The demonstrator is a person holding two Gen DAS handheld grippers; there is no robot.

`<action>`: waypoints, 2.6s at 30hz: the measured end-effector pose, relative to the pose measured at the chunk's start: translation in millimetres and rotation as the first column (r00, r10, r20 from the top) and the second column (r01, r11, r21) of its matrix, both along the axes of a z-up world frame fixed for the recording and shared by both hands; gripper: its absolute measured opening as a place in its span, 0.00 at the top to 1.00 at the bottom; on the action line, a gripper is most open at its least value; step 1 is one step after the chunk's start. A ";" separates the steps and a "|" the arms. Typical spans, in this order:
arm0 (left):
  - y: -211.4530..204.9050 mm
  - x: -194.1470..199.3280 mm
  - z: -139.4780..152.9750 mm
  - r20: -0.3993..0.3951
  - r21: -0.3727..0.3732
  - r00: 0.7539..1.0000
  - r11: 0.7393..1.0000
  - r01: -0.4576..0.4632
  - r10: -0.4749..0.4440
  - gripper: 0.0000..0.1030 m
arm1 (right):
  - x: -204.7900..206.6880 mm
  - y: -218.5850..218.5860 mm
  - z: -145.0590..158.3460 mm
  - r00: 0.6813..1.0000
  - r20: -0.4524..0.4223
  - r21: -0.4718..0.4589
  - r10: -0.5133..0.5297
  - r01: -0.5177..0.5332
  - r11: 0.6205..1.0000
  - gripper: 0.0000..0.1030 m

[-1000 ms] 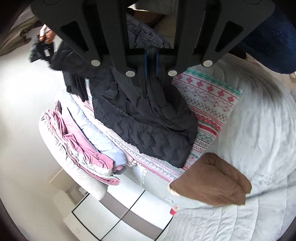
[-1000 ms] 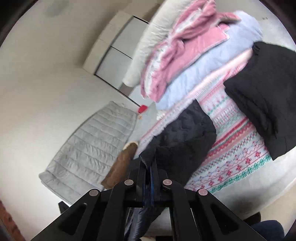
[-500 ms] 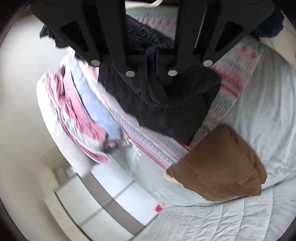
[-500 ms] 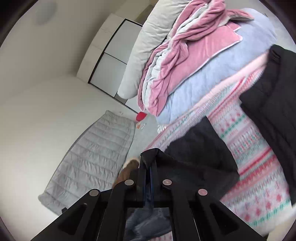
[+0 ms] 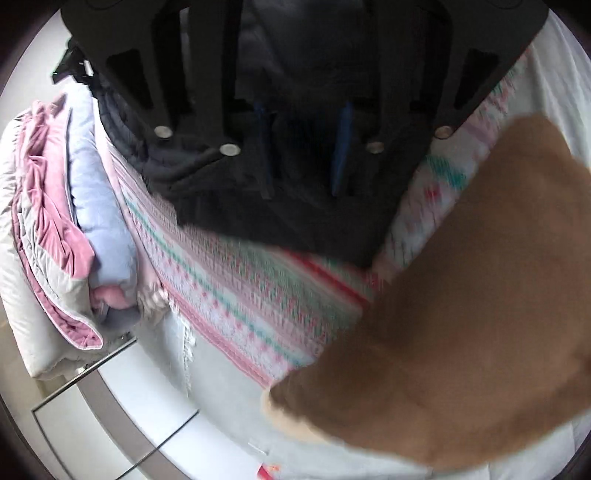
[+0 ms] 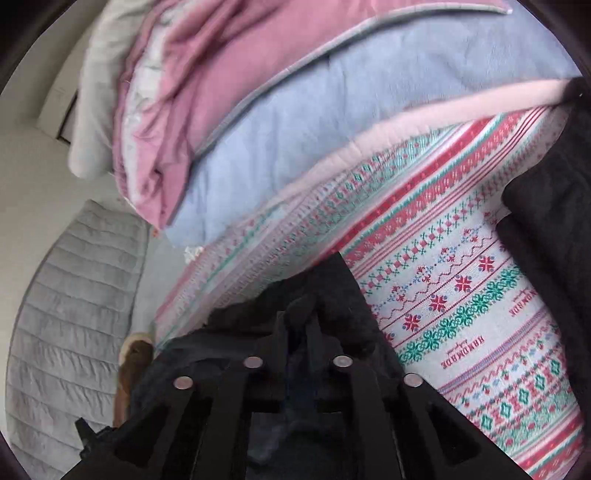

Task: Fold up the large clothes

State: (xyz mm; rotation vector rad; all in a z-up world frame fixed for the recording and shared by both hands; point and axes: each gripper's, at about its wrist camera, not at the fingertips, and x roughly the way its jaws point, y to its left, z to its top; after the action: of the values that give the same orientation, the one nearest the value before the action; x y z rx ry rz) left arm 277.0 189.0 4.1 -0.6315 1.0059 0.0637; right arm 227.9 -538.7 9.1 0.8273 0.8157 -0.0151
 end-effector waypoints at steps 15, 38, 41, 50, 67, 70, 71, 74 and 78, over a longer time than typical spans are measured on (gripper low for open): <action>-23.7 18.6 -3.1 0.080 0.149 0.990 0.984 0.101 -0.114 0.58 | 32.0 5.7 -18.4 0.977 0.077 -0.282 0.199 -0.170 0.944 0.42; -54.3 93.0 -44.0 -0.014 0.445 1.000 0.895 0.023 -0.019 0.93 | 120.2 41.3 -41.7 0.998 -0.052 -0.516 0.040 -0.061 0.855 0.97; -59.7 91.7 -49.3 -0.019 0.476 1.000 0.879 0.019 -0.011 0.93 | 127.5 48.5 -54.2 0.995 -0.093 -0.534 0.046 -0.089 0.841 0.96; -40.8 75.5 -17.2 0.023 0.363 1.000 0.932 0.006 -0.015 0.71 | 114.0 41.9 -34.5 0.993 -0.112 -0.488 0.044 -0.094 0.868 0.42; -153.8 -62.8 20.7 0.132 0.285 0.953 0.932 0.226 -0.272 0.45 | -60.0 65.2 36.2 0.987 -0.076 -0.299 0.140 -0.157 0.941 0.29; -188.1 -68.0 6.4 0.120 0.317 0.930 0.901 0.296 -0.347 0.45 | -77.8 65.8 22.3 0.989 -0.090 -0.268 0.116 -0.136 0.954 0.29; -197.3 -69.6 5.0 0.122 0.328 0.922 0.892 0.313 -0.368 0.45 | -77.5 67.7 18.2 0.986 -0.101 -0.281 0.129 -0.153 0.947 0.29; -214.9 -74.4 1.6 0.115 0.349 0.902 0.867 0.356 -0.416 0.45 | -77.6 81.4 16.3 0.976 -0.096 -0.301 0.196 -0.216 0.929 0.29; -221.7 -69.5 -13.2 0.043 0.375 0.914 0.854 0.360 -0.404 0.45 | -68.9 102.0 12.0 0.967 -0.108 -0.350 0.232 -0.256 0.901 0.29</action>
State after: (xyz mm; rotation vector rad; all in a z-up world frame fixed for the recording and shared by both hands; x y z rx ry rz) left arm 207.5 -32.6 -9.1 -0.0879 0.9554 -0.1399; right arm 159.0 -436.7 21.1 0.3736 0.9387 0.0307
